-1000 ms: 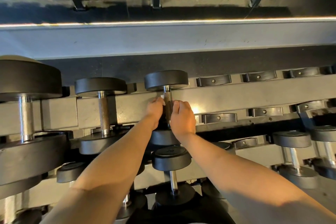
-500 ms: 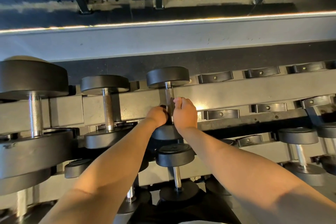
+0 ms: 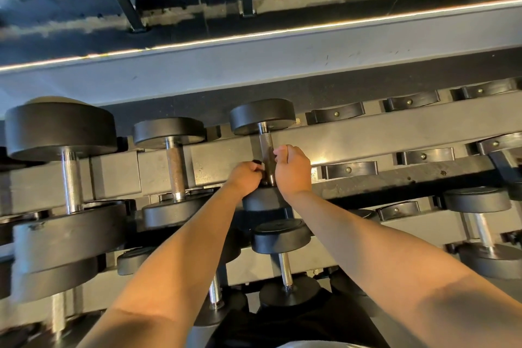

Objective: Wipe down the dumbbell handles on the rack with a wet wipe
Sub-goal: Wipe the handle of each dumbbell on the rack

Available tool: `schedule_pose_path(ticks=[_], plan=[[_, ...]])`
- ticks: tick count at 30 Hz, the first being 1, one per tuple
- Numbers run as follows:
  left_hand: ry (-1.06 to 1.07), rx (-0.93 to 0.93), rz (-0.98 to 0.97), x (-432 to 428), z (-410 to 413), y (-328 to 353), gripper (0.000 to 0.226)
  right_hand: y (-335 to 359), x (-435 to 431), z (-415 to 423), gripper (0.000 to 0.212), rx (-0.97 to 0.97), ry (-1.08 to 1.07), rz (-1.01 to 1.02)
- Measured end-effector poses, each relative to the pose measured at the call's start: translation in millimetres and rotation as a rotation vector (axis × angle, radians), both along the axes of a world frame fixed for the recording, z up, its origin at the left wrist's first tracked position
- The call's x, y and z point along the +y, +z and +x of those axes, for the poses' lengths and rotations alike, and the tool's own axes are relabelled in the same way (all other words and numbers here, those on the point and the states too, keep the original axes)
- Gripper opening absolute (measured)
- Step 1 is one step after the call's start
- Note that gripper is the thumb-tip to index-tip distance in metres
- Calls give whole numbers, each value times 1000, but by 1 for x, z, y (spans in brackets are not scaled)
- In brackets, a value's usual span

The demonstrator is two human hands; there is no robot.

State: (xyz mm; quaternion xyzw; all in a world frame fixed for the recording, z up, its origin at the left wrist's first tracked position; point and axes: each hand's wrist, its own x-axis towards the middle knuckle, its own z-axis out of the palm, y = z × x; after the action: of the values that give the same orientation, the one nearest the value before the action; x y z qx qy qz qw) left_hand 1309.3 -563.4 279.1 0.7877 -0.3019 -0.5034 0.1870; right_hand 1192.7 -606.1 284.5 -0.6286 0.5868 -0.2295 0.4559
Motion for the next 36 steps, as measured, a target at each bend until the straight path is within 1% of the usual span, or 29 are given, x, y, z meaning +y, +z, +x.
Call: schedule_pose_path(ticks=[3,9,11,13,14,15,17,19,21,23,26,27,32,36], plan=[[86,7,-38,11,0,3,15,3,0,-3,28,-50,-21,6],[140,-68,-145,22,-10,21,7,2,2,-2,23,-92,-76,10],[149,-74,-180,19,-19,26,19,1,3,-3,23,-89,-64,1],[70,-131,-198,14,-33,30,30,2,4,-5,21,-71,-29,5],[21,-182,-194,11,-41,32,31,2,3,-7,17,-73,-10,20],[-5,-227,-187,9,-49,35,28,2,2,-10,15,-93,6,52],[10,-258,-206,8,-58,32,21,5,0,-17,20,-138,42,103],[51,-256,-246,10,-59,27,21,8,-6,-23,19,-92,105,106],[70,-284,-277,13,-55,21,24,9,-11,-28,15,5,198,136],[116,-296,-299,14,-56,19,24,8,-16,-27,15,87,281,182],[189,-310,-275,14,-61,22,41,3,-19,-23,18,223,411,171],[208,-314,-253,13,-62,23,44,4,-19,-21,19,251,433,172],[288,-250,-118,2,-63,33,48,3,-30,-14,10,296,425,194],[206,-308,-36,-4,-60,27,49,0,-43,-16,15,335,424,243]])
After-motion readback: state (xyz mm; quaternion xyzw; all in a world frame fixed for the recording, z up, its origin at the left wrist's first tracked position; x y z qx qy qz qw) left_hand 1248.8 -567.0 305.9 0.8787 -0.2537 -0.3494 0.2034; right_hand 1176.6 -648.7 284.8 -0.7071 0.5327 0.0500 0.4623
